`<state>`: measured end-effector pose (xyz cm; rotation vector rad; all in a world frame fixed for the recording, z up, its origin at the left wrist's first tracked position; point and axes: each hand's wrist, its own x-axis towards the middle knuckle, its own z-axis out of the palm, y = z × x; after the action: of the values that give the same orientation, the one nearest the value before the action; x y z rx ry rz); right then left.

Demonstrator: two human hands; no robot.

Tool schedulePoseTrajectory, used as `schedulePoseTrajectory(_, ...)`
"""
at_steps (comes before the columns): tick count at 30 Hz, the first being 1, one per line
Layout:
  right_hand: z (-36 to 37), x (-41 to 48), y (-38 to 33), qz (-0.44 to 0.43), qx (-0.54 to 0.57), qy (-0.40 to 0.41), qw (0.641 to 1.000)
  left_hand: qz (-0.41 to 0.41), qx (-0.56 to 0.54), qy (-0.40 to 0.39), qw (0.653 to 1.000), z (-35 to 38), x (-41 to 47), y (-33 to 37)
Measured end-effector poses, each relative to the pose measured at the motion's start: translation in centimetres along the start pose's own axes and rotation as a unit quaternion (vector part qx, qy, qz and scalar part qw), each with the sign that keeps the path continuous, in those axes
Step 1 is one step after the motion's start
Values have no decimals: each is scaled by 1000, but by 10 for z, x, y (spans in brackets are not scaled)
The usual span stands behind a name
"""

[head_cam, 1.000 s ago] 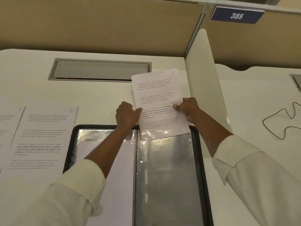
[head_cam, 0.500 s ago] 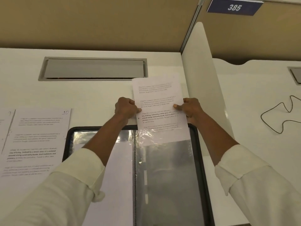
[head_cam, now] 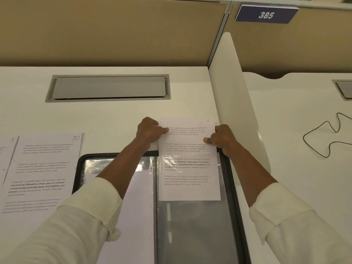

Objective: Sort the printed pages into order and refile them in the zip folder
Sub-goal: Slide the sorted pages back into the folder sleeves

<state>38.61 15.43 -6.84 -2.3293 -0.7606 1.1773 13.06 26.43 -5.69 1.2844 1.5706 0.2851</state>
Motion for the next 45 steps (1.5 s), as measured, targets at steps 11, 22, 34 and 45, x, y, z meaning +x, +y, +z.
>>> schedulePoseTrajectory(11, 7, -8, -6, -81, 86, 87, 989, 17, 135, -105, 985, -9, -13, -15)
schedulePoseTrajectory(22, 0, -14, -10, -110, -27, 1, 994, 101, 146, -76, 981, -12, -14, -19)
schedulePoseTrajectory(34, 17, -40, -61, -263, -323, -151, 896, 169, 284, -125, 936, -8, -35, -21)
schedulePoseTrajectory(45, 62, -62, -44, -303, -330, -128, 885, 189, 216, -77, 955, -8, -62, -39)
